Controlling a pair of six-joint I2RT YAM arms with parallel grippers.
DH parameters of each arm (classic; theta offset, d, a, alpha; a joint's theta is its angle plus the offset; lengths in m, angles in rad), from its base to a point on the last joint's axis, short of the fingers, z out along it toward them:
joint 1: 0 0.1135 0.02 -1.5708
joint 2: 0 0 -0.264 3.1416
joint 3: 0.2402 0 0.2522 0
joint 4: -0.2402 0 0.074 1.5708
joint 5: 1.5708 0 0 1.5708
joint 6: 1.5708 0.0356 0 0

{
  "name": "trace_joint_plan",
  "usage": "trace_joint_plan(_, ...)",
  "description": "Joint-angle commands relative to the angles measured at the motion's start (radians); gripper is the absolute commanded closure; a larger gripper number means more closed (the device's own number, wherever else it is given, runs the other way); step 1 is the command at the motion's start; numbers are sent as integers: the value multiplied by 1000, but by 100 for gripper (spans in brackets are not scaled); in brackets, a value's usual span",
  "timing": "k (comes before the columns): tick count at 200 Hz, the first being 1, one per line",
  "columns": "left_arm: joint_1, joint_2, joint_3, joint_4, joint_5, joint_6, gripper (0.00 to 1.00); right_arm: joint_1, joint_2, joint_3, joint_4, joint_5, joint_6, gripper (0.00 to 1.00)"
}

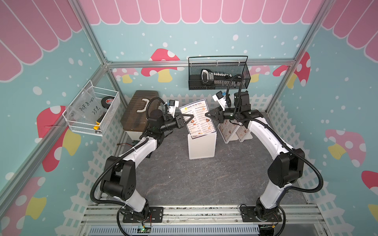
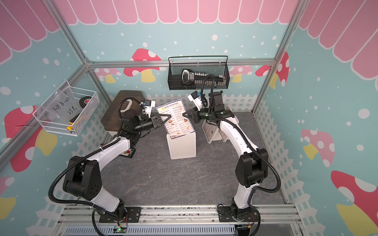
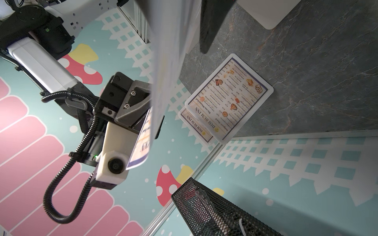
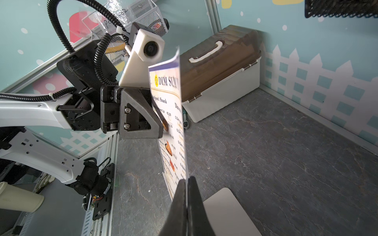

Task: Insert the menus into the narrow rack
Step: Insert the menu into the narrow rack.

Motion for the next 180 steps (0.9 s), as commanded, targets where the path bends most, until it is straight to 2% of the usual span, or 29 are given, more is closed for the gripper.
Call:
trace_joint_plan(1, 11, -33, -13, 40, -9, -13, 76, 6, -3, -24, 45, -23, 6, 100)
trace_joint_plan(103, 13, -30, -14, 46, -10, -15, 76, 6, -40, -71, 70, -8, 12, 100)
trace_joint_plan(180, 15, -30, -13, 47, -10, -16, 76, 6, -68, -128, 172, 19, 83, 100)
